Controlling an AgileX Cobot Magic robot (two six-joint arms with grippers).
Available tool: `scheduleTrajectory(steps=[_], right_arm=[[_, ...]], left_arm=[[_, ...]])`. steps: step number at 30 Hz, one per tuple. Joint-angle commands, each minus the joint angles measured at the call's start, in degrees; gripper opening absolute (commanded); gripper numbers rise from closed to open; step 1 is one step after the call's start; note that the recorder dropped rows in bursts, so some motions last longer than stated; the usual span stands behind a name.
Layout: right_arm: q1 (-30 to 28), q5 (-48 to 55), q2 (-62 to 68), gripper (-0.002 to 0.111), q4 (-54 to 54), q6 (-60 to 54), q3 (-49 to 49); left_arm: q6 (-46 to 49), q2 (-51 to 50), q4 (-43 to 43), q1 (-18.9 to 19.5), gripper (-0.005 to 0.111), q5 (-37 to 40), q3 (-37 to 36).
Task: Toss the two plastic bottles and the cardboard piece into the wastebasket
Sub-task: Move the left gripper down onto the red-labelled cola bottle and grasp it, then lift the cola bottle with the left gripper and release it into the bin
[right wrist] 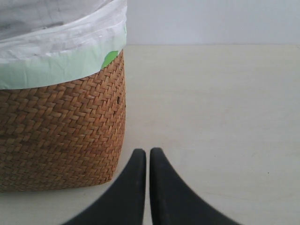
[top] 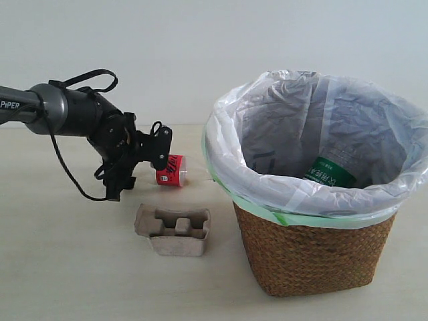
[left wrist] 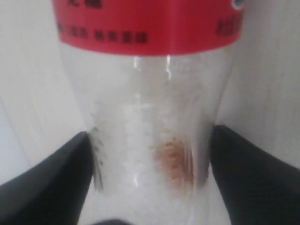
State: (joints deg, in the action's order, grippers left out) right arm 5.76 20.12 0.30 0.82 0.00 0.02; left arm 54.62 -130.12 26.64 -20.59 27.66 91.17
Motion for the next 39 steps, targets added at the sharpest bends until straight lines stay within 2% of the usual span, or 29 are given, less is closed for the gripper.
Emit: scheduleTrajectory(steps=[1, 6, 10, 12, 13, 15, 18, 19, 21, 23, 25, 28, 33, 39], right_arm=[[0.11, -0.54, -0.30, 0.000, -0.09, 0.00, -0.02], [0.11, -0.54, -0.30, 0.000, -0.09, 0.00, -0.02], [0.11, -0.54, -0.30, 0.000, -0.09, 0.00, -0.02], [0.11, -0.54, -0.30, 0.000, -0.09, 0.00, -0.02], [0.11, -0.54, -0.30, 0.000, -0.09, 0.00, -0.02], [0.11, -0.54, -0.30, 0.000, -0.09, 0.00, -0.02], [0.11, -0.54, -0.30, 0.000, -0.09, 0.00, -0.02], [0.11, -0.54, -0.30, 0.000, -0.09, 0.00, -0.02], [0.11, -0.54, -0.30, 0.000, -0.09, 0.00, -0.02], [0.11, -0.54, -0.30, 0.000, -0.09, 0.00, -0.02], [0.11, -0.54, -0.30, 0.000, -0.09, 0.00, -0.02], [0.11, -0.54, -0.30, 0.000, -0.09, 0.00, -0.02], [0.09, -0.40, -0.30, 0.000, -0.09, 0.00, -0.02], [0.09, -0.40, -0.30, 0.000, -0.09, 0.00, -0.02]], left_arm=[[-0.14, -0.24, 0.96, -0.01, 0.047, -1.12, -0.13], [-4.33, 0.47, 1.94, -0.01, 0.022, 0.94, -0.13], [-16.48, 3.01, 4.87, 0.24, 0.004, 3.11, -0.13], [-21.62, 5.53, 2.27, 1.58, 0.004, 3.35, -0.13], [-22.38, 7.25, -0.95, 2.81, 0.004, 3.68, -0.13], [-21.44, 12.34, -15.28, 6.91, 0.004, 5.84, -0.13], [-20.55, 19.38, -29.00, 11.96, 0.004, 9.66, -0.94], [-18.21, 24.21, -37.67, 14.69, 0.004, 9.91, -3.36], [-13.15, 31.67, -49.67, 18.28, 0.004, 9.20, -8.75], [-11.25, 39.90, -58.53, 21.03, 0.004, 7.10, -14.97], [-11.12, 47.52, -63.55, 22.70, 0.004, 3.94, -22.28], [-11.23, 57.60, -67.45, 22.96, 0.004, 0.72, -33.23], [-11.86, 66.66, -69.61, 22.96, 0.004, -0.56, -43.17], [-17.09, 72.39, -68.87, 22.96, 0.004, -9.51, -54.37]])
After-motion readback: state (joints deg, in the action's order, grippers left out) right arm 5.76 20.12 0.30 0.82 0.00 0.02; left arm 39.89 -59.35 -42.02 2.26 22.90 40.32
